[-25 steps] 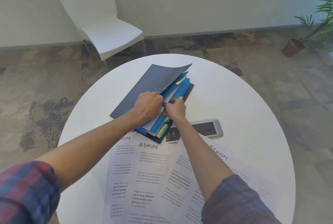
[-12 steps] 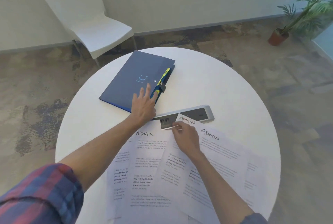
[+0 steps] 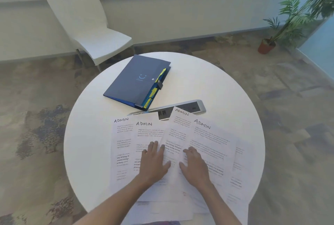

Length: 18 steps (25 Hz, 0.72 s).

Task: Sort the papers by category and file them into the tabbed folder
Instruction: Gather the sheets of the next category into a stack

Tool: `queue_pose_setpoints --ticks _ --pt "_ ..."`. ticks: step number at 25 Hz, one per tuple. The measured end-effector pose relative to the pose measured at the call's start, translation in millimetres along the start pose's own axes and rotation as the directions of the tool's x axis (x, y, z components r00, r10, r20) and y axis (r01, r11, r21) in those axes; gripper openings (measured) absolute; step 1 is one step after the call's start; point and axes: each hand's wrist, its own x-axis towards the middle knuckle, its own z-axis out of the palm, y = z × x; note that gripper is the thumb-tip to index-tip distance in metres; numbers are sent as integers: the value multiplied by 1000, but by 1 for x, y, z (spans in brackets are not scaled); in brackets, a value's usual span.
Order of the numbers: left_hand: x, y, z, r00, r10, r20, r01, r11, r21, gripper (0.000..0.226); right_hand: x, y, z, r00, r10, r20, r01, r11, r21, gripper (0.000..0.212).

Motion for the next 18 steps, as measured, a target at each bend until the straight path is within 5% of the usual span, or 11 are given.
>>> queue_pose_setpoints --ticks 3,7,10,13,18 --pt "-10 2 14 994 -3 109 -4 998 56 87 -10 12 5 998 -47 49 48 999 -3 60" --pt "-10 4 12 992 -38 118 32 998 52 92 -19 26 0 997 -33 -69 38 997 65 55" --pt "-8 8 8 991 -113 67 114 994 -4 95 -34 46 -6 946 208 -247 -178 974 138 52" --pt "-7 16 5 986 -163 22 163 987 10 97 -48 73 -11 829 475 -296 -453 880 144 72" --pt "-14 52 18 994 -3 -111 13 996 84 74 -56 104 -9 782 561 -273 -564 823 76 91"
